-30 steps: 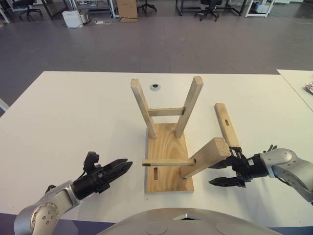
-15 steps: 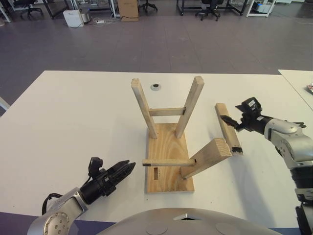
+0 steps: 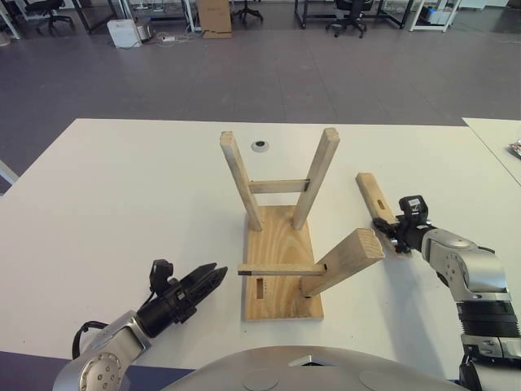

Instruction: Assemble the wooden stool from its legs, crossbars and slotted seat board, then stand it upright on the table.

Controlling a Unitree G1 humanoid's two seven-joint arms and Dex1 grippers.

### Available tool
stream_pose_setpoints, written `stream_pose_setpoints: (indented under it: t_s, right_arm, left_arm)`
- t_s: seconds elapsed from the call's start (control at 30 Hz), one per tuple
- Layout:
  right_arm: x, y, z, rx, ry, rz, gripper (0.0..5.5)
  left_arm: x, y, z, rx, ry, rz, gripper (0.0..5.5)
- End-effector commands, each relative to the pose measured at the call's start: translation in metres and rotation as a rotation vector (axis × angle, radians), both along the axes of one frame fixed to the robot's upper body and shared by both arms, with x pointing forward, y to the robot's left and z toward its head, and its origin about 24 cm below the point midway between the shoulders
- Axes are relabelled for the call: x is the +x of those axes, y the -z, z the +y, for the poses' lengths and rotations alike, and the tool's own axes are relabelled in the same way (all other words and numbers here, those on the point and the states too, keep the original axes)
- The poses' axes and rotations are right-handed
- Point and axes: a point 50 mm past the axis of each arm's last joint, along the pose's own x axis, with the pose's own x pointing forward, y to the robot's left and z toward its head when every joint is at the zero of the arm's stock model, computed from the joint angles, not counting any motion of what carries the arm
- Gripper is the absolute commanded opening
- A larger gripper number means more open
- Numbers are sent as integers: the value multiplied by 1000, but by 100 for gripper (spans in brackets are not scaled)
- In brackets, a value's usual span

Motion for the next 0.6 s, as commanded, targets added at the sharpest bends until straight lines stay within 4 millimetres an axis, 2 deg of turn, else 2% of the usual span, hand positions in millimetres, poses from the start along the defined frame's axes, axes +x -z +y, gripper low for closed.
stream_pose_setpoints:
  t_s: [0.03, 0.1, 0.17, 0.2, 0.27, 0.33, 0.4, 0.47, 0.53, 0.6]
  right_arm:
    - [-13, 20, -11, -59, 21, 74, 233]
    - [-9, 19, -12, -93, -15, 32, 209]
    - [4, 7, -10, -101, -66, -57, 209]
    - [21, -11, -15, -124, -90, -164, 209]
    - [52, -59, -25, -102, -82, -392, 209]
    - [71, -106, -19, -16, -144, -577, 209]
    - [83, -163, 5, 162, -309, -757, 209]
    - [76, -210, 42, 393, -576, -843, 209]
    - [61, -236, 73, 548, -813, -843, 208]
    - [47, -250, 93, 659, -964, -810, 208]
  left_arm:
    - [13, -7, 11, 72, -27, -39, 295]
    - [21, -18, 16, 84, -33, -82, 295]
    - [26, -30, 18, 88, -3, -118, 295]
    - [32, -40, 23, 96, 7, -149, 295]
    - [53, -70, 34, 89, 21, -240, 295]
    - [76, -108, 41, 82, 40, -362, 295]
    - [100, -157, 34, 59, 97, -516, 295]
    - [115, -200, 14, 36, 185, -658, 295]
    - [120, -227, -3, -19, 253, -748, 295]
    - [119, -246, -17, -108, 306, -798, 295]
